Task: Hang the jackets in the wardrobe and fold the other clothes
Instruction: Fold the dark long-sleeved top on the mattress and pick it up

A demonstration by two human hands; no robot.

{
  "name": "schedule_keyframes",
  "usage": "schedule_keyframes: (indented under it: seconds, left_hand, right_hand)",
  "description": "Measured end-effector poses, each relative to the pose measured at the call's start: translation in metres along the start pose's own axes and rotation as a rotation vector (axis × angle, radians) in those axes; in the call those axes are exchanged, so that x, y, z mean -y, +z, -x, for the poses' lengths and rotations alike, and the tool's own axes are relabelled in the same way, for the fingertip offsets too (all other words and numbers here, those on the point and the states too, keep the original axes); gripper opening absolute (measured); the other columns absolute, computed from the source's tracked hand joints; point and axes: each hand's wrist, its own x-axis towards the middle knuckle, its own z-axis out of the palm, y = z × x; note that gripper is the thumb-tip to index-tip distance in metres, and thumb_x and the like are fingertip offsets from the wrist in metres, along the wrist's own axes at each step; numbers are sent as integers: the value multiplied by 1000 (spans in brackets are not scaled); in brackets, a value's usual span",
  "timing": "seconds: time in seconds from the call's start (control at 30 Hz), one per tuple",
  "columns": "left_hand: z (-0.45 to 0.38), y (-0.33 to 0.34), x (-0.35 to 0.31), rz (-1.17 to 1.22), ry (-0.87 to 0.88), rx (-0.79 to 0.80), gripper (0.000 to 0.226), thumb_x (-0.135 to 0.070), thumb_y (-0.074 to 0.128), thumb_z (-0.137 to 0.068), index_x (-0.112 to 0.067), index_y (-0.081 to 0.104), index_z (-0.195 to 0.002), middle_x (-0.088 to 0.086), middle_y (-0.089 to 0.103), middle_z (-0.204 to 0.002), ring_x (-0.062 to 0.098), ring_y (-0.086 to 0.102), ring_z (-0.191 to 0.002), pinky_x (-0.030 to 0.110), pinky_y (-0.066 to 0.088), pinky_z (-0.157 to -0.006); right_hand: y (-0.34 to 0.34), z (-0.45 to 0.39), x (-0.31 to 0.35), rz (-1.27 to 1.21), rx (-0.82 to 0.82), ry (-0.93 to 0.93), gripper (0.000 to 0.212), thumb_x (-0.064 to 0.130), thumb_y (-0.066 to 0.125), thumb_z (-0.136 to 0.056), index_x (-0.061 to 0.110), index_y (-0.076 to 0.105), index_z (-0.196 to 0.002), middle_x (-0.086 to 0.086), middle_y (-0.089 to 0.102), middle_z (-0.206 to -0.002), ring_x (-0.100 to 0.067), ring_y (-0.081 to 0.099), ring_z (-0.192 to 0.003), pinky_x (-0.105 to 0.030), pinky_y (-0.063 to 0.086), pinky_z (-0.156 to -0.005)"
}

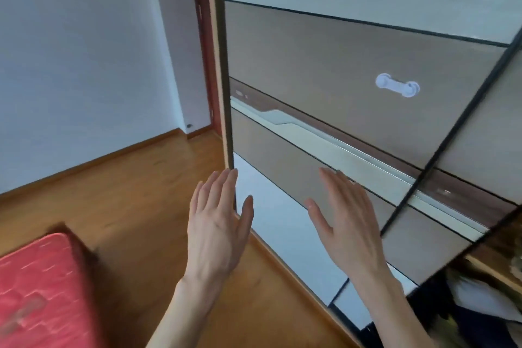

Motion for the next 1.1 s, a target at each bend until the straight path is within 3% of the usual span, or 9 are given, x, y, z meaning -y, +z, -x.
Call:
schedule_keyframes:
  seconds: [0.17,0.3,0.47,0.67,0.8,1.1]
  left_hand:
    - [0,-40,80,-151,-160,-93,52,-41,48,-107,-13,51,-150,7,55,-153,25,44,-149,53,35,-122]
    - [4,-70,139,-301,-297,-156,53,-42,48,-107,-14,48,-152,5,53,-155,23,40,-151,50,31,-124]
    - [11,-105,190,-485,-484,-251,53,-44,47,-107,-16,49,-152,3,52,-155,21,38,-152,49,30,-124]
    - [34,-142,220,-652,-725,-332,52,-44,47,-108,-17,48,-153,3,52,-156,22,37,-152,50,30,-124]
    - [71,-167,227,-744,-902,-397,52,-44,48,-107,-15,52,-150,4,54,-154,23,41,-150,51,31,-124]
    - [182,-208,239,-876,-1239,-510,53,-42,48,-106,-14,52,-151,6,55,-153,25,40,-150,51,30,-125]
  right_hand:
    - [60,-51,85,-122,72,-174,70,62,31,-104,18,44,-157,-3,47,-161,-23,40,-151,-44,27,-126]
    - [114,-84,148,-218,112,-359,65,56,45,-103,18,48,-155,-3,50,-158,-23,42,-150,-43,29,-125]
    - [175,-116,219,-348,199,-576,67,61,37,-105,19,44,-158,-2,47,-160,-21,38,-152,-45,31,-125]
    - [222,-128,295,-448,348,-818,67,61,37,-106,24,37,-161,2,39,-165,-14,23,-157,-39,15,-129]
    - [237,-116,347,-526,459,-996,70,64,27,-107,21,36,-162,-1,41,-164,-16,27,-157,-45,21,-130]
    - [255,-31,466,-730,617,-1324,66,62,34,-107,23,39,-160,0,42,-164,-15,28,-157,-48,24,-128]
